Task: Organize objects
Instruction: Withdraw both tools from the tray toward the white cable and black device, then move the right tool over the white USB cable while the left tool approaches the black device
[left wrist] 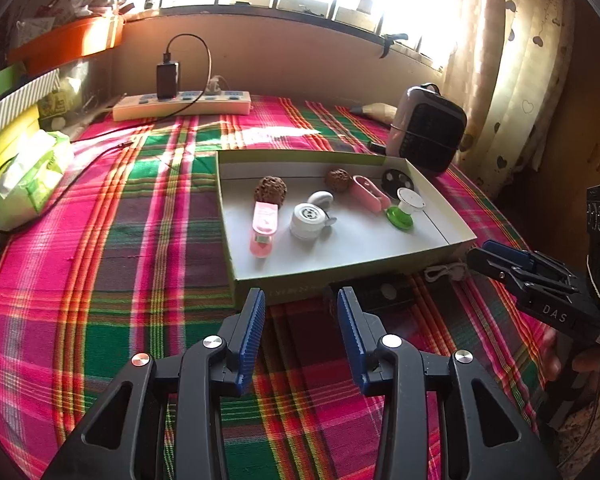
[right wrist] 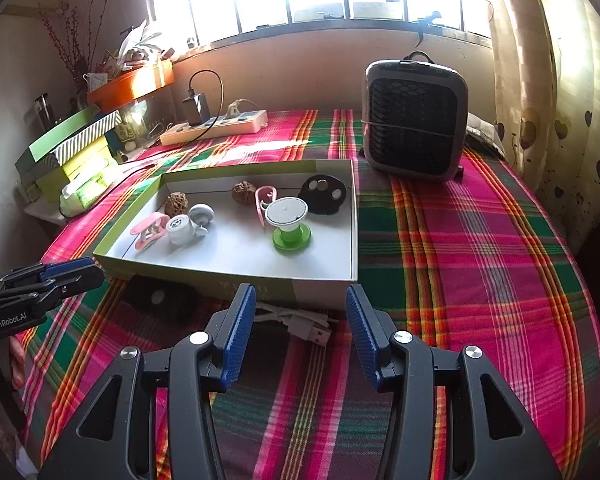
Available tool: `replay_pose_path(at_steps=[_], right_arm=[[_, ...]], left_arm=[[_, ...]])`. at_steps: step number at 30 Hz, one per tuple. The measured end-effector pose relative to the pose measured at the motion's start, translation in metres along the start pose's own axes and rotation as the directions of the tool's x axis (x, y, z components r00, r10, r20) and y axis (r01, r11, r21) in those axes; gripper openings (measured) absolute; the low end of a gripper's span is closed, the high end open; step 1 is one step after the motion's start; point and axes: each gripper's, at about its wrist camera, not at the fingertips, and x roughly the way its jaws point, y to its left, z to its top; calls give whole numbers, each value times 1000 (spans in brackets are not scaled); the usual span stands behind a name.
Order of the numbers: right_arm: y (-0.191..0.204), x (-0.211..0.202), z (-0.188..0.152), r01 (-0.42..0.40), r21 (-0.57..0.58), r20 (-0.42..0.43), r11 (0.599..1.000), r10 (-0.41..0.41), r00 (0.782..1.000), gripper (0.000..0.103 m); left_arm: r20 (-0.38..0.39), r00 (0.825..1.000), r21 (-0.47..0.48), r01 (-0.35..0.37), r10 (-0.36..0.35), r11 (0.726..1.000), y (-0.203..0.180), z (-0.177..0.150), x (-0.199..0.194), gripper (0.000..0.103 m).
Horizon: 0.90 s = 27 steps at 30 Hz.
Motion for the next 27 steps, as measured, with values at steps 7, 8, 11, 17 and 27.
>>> replay_pose_path(at_steps=[7,8,11,17,27], right_arm=[[-4,8,-5,-37,7,-51,999,38,998,52],[-3,9,-6,-35,4,-54,999,35,998,52],[-3,14,-6,-42,-6,-77,999,42,996,53],[-2,22,-5,-53,-37,-114,998,48,992,53],[5,18,-16,-111,-118,-170,987,90,981,53]], left_arm=[[-53,996,-27,72,-73,997,-5,-2,15,38],[-59,995,-28,74,-76,997,-5,-2,17,38],[-61,995,-25,79,-81,997,-8,0,19,38],[-73,991,-11,114,-115,993,-14,1,24,38],[-90,988,-2,127,-127,992,-17,0,27,38]])
